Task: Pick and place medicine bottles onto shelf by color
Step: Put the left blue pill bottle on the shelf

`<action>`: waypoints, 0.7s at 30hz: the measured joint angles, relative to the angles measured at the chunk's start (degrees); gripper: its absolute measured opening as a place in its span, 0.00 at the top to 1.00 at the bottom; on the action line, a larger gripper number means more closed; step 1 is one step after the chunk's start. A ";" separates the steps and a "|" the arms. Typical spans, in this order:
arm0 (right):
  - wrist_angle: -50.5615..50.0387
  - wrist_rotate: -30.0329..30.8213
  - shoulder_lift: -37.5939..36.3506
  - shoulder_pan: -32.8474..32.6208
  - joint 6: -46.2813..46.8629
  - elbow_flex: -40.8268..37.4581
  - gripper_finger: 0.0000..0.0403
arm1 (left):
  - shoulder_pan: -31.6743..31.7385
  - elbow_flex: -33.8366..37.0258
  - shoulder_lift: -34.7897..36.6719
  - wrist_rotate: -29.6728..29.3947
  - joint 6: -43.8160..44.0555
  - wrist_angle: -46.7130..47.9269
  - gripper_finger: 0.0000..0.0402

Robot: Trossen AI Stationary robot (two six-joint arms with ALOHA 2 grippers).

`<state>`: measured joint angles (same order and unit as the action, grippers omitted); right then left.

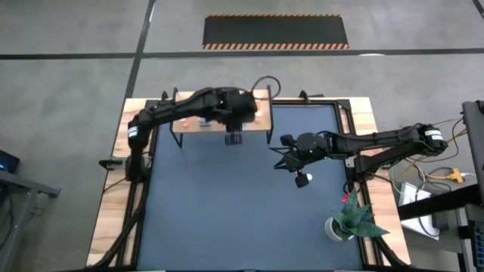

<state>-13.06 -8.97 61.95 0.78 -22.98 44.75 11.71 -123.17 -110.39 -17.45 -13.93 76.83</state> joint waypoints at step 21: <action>-0.10 0.04 0.02 0.00 0.59 0.00 0.98 | 3.08 0.78 -3.66 -1.26 4.72 0.74 0.76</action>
<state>-13.16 -8.93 61.98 0.78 -22.39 44.75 14.79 -122.39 -114.05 -18.71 -9.21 77.57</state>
